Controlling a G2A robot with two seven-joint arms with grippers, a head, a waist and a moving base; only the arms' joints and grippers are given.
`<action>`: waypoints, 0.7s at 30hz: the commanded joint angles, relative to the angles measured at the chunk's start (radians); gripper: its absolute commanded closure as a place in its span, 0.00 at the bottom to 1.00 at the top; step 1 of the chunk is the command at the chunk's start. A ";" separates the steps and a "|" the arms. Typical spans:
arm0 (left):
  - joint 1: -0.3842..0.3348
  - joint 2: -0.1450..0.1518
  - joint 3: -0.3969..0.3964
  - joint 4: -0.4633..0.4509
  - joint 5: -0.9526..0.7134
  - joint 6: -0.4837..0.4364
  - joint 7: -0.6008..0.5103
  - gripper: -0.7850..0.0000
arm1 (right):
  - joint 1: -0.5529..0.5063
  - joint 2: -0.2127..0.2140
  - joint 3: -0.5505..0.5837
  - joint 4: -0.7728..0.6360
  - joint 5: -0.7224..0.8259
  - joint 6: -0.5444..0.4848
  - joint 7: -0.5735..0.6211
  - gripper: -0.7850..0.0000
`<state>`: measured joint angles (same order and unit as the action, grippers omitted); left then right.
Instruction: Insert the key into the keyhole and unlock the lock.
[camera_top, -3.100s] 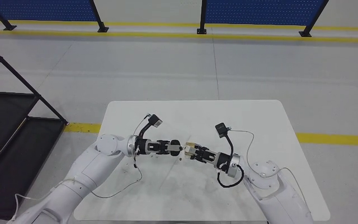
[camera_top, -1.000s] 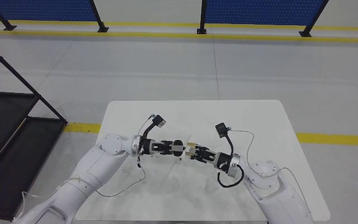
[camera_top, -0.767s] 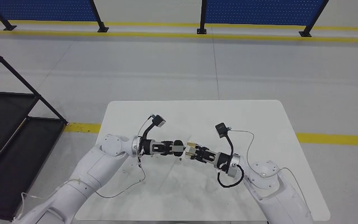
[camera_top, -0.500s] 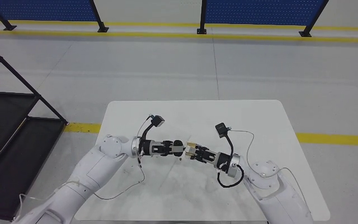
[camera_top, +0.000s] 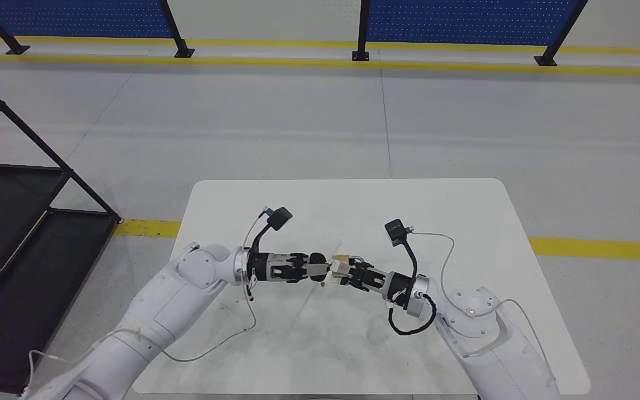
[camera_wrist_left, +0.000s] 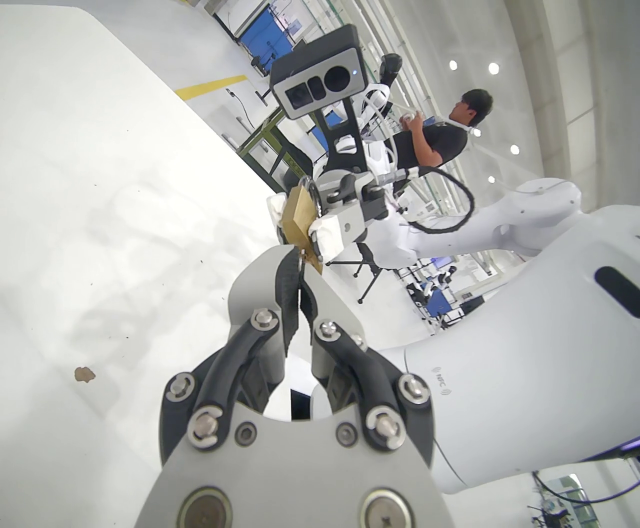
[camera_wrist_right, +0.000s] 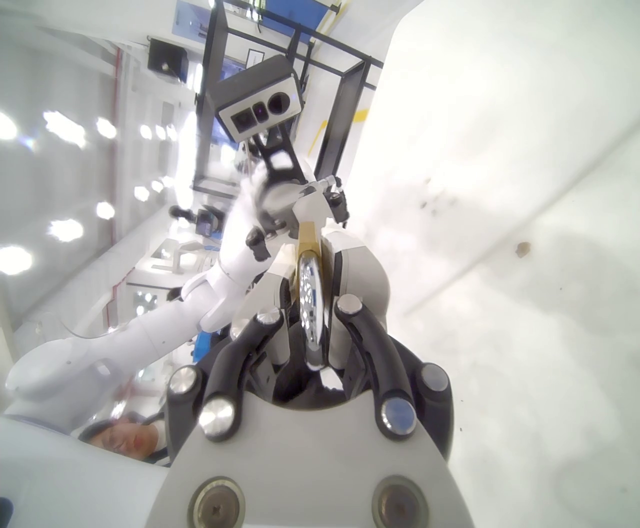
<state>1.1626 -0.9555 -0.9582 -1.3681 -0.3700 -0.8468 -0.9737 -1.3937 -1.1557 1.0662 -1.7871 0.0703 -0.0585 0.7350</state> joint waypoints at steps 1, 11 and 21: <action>0.002 0.002 -0.002 -0.003 0.018 -0.013 0.013 1.00 | 0.000 0.000 0.000 0.000 0.000 0.000 0.000 1.00; 0.026 0.006 -0.029 -0.032 0.162 -0.074 0.104 1.00 | 0.000 0.000 0.000 0.000 0.000 0.000 0.000 1.00; 0.064 0.006 -0.074 -0.081 0.350 -0.123 0.240 1.00 | 0.000 0.000 0.000 0.000 0.000 0.000 0.000 1.00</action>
<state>1.2228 -0.9495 -1.0271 -1.4441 -0.0402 -0.9670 -0.7490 -1.3938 -1.1557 1.0662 -1.7871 0.0702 -0.0585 0.7350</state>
